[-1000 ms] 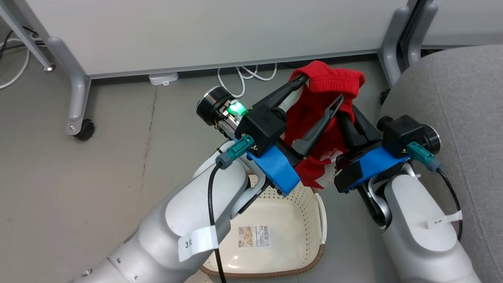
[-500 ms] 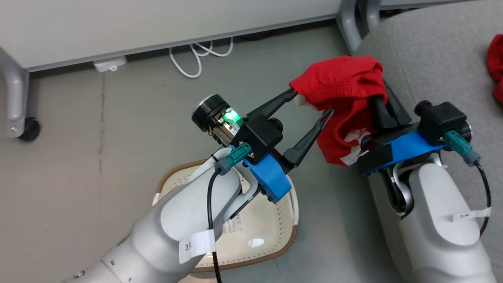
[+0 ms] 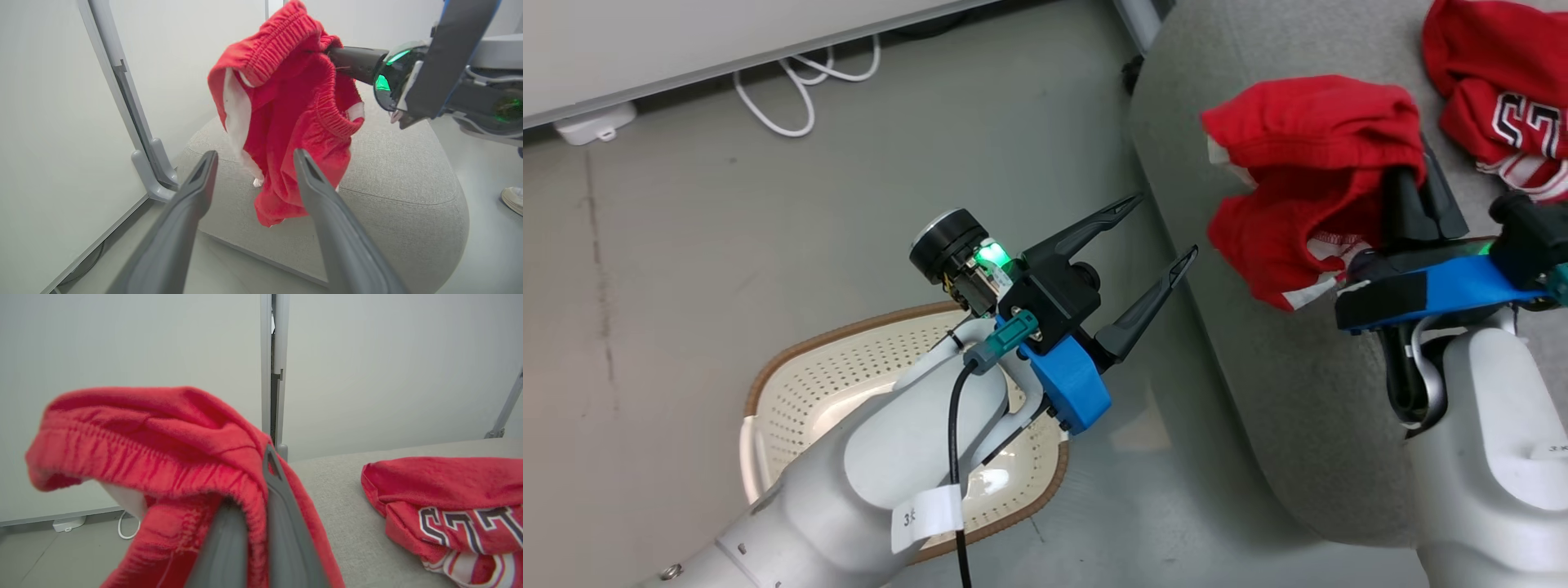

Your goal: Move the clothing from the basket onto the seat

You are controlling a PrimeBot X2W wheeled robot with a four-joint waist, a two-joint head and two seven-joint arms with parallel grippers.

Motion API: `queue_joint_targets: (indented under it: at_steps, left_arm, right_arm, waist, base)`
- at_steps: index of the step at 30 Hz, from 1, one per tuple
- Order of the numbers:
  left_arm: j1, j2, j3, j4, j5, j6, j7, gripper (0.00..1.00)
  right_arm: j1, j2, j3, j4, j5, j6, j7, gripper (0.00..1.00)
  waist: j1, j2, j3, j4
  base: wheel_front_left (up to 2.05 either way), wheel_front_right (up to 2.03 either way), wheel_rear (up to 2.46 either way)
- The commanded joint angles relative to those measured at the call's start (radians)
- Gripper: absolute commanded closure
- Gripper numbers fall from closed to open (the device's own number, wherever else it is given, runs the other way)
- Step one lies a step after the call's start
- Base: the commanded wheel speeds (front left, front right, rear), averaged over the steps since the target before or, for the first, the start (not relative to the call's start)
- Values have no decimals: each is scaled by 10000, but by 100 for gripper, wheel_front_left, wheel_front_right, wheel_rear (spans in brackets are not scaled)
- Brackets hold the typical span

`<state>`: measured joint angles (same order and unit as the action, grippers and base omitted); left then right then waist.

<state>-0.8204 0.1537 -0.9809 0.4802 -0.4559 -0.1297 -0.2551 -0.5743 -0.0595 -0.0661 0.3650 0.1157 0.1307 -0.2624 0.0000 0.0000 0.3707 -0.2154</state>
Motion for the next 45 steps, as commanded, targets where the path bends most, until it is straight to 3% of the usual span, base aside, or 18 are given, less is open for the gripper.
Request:
queue_joint_targets:
  at_steps: [1, 15, 27, 39, 45]
  left_arm:
    - [4, 80, -27, 4, 11, -8, 42, 0]
    - [118, 235, -311, -6, 55, 20, -8, 0]
    - [19, 213, -400, 1, 46, 70, -39, 0]
    - [-536, 259, -406, -265, 250, 186, 6, 0]
    - [-1075, 444, -469, -555, 427, 164, 243, 0]
  right_arm:
    - [160, 14, -184, -139, 47, 1, -39, 100]
    - [1344, 79, -1513, -757, 119, 1, -39, 100]
    - [1783, 98, -1624, -877, 208, 1, -38, 100]
    - [-175, -62, -1900, -1694, 72, 1, -39, 100]
    - [-2115, -699, -3001, -2294, 305, 1, -39, 100]
  waist:
    - [0, 0, 152, -311]
    - [0, 0, 329, -967]
    - [0, 0, 288, -959]
    - [0, 0, 1216, -790]
    - [0, 0, 2347, -641]
  base:
    - [0, 0, 0]
    - [0, 0, 0]
    - [0, 0, 0]
    - [0, 0, 0]
    - [0, 0, 0]
